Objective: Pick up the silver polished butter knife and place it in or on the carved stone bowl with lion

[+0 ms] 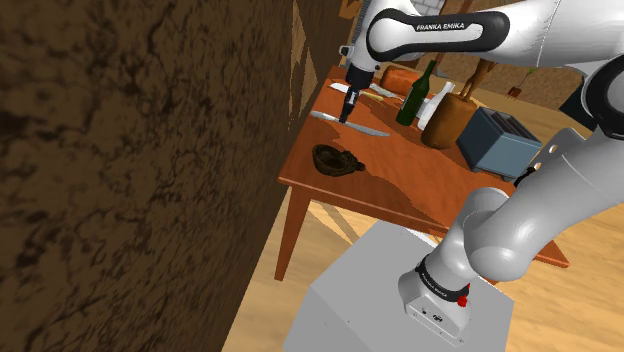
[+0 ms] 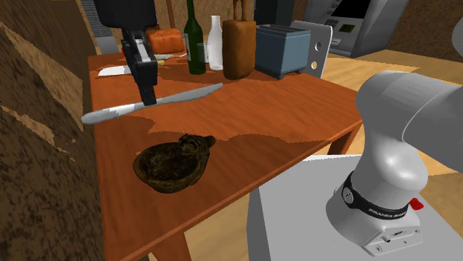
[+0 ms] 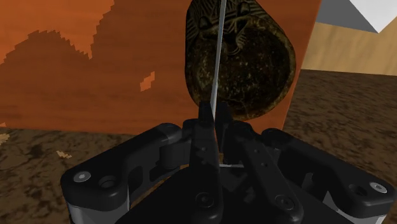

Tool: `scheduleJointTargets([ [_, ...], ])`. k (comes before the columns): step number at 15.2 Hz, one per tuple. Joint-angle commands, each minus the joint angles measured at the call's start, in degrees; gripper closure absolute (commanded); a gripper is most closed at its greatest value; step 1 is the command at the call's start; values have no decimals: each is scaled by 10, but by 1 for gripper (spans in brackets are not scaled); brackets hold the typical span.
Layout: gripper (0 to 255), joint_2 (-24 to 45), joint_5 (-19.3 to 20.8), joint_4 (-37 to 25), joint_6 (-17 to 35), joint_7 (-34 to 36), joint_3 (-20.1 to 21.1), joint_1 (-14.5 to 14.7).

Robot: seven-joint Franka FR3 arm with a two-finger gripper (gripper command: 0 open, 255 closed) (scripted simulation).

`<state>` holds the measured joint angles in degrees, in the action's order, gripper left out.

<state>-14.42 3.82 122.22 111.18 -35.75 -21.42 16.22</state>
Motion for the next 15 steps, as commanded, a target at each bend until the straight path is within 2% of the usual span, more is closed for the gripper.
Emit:
scheduleJointTargets([
  [1, 255, 3, -1, 12, 15, -1, -1, 0],
  [9, 255, 18, -4, 58, 75, -5, -6, -1],
  [15, 255, 18, -4, 58, 75, -5, -6, -1],
])
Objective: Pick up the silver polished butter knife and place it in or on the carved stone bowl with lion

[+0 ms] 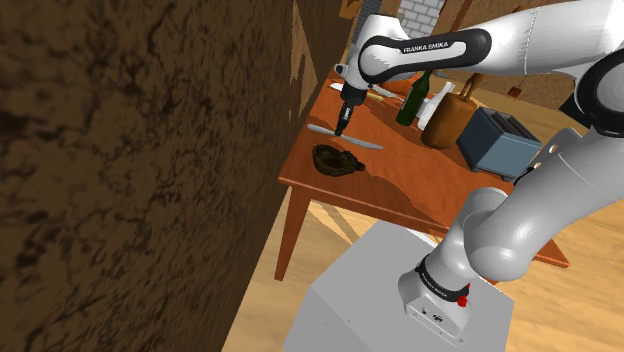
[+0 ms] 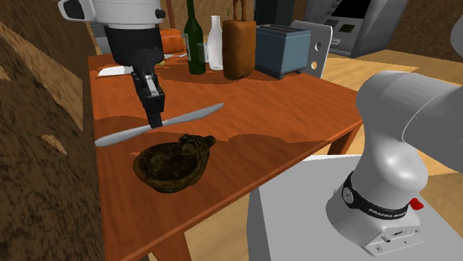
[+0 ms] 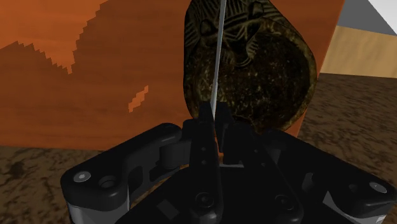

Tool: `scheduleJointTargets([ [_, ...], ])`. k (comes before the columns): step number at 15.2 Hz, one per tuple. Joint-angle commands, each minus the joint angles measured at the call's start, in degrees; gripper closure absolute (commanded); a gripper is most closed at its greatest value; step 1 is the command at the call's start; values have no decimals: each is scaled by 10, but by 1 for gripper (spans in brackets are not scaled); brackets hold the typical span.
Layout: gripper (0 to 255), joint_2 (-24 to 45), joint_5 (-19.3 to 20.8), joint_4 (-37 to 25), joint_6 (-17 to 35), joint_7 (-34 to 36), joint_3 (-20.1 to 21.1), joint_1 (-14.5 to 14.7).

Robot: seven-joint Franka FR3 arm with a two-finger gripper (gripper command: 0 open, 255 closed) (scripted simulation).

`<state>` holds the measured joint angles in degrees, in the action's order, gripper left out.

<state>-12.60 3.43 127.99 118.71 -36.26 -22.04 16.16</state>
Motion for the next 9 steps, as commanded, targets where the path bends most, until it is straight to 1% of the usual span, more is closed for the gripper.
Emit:
scheduleJointTargets([
  [1, 255, 0, 0, 0, 0, 0, 0, 0],
  [2, 255, 0, 0, 0, 0, 0, 0, 0],
  [3, 0, 0, 0, 0, 0, 0, 0, 0],
  [8, 0, 0, 0, 0, 0, 0, 0, 0],
  [9, 0, -7, 2, -13, -20, 2, 2, 0],
])
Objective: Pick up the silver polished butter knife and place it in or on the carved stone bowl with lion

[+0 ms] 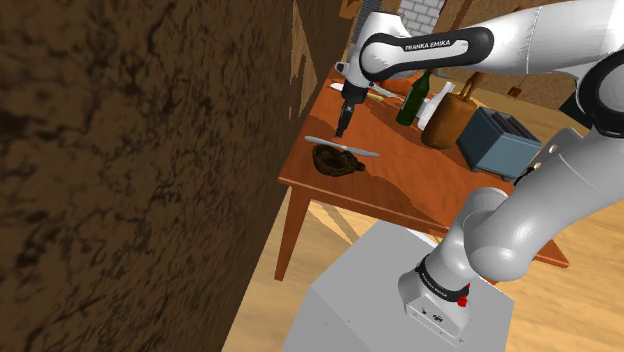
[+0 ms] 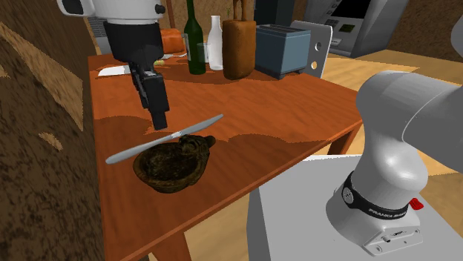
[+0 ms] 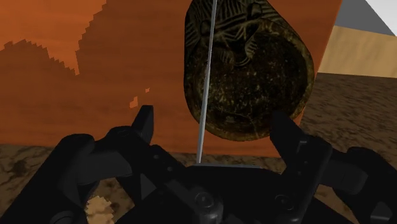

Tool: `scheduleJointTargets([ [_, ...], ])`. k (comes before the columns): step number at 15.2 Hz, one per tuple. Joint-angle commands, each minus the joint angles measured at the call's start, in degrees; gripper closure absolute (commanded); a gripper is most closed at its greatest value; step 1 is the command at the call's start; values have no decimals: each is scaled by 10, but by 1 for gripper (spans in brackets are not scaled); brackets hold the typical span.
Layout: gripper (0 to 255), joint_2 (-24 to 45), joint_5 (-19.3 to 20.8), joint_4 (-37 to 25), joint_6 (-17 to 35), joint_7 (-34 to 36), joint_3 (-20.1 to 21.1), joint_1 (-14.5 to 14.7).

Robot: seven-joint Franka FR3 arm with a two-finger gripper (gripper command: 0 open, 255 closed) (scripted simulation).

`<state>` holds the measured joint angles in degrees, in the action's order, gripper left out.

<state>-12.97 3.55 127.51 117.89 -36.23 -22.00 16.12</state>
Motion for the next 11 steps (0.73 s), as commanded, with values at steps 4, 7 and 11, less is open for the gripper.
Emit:
scheduleJointTargets([
  [4, 0, -17, 4, -49, -66, 5, 5, 0],
  [7, 0, -17, 4, -49, -66, 5, 5, 0],
  [11, 0, -17, 4, -49, -66, 5, 5, 0],
])
